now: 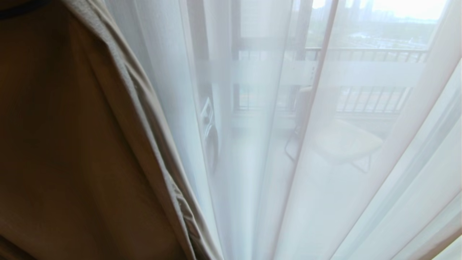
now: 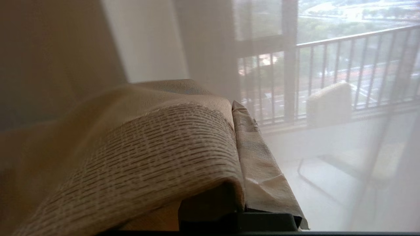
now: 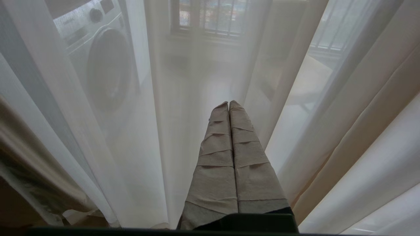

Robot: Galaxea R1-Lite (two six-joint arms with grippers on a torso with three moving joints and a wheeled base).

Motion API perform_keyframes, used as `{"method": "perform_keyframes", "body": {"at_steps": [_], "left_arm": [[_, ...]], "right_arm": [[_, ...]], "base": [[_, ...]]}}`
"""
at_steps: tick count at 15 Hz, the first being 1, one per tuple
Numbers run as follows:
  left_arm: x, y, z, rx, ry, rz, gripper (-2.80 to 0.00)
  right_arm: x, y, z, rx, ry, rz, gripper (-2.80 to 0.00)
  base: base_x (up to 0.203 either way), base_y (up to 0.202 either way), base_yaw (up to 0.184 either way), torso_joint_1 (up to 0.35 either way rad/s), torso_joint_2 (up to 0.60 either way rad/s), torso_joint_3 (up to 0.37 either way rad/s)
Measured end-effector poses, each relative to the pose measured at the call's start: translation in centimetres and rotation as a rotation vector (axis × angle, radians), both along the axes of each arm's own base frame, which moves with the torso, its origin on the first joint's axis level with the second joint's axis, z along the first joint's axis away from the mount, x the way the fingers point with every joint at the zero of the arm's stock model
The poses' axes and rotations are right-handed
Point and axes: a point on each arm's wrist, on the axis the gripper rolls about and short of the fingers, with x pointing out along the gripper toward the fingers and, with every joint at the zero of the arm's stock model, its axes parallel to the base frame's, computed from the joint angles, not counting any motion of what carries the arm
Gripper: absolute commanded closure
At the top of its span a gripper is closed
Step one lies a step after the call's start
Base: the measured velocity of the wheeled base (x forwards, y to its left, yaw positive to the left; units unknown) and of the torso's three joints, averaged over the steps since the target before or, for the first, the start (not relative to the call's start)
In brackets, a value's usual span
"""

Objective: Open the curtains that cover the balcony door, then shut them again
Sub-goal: Close the outer curtains on both sides

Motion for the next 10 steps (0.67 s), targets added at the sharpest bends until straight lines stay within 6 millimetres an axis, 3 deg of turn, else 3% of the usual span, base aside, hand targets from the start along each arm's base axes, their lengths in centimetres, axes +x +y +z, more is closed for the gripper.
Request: {"method": "perform_keyframes", "body": {"at_steps": [4,9,10], "left_arm": [[-0.7,2.5,0.0,-0.036,-0.001,0.104,0.00],[-0.9,2.7,0.0,-0.028,-0.005,0.079,0.00],[-0.9,2.6,0.0,-0.025,-0.005,0.068,-2.80]], "right_arm": [[0.0,0.0,0.0,0.000,0.000,0.000,0.00],[0.0,0.0,0.0,0.000,0.000,0.000,0.00],[0.0,0.0,0.0,0.000,0.000,0.000,0.00]], "base": [[0.000,0.000,0.000,0.000,0.00,0.000],[0.000,0.000,0.000,0.000,0.00,0.000],[0.000,0.000,0.000,0.000,0.00,0.000]]}}
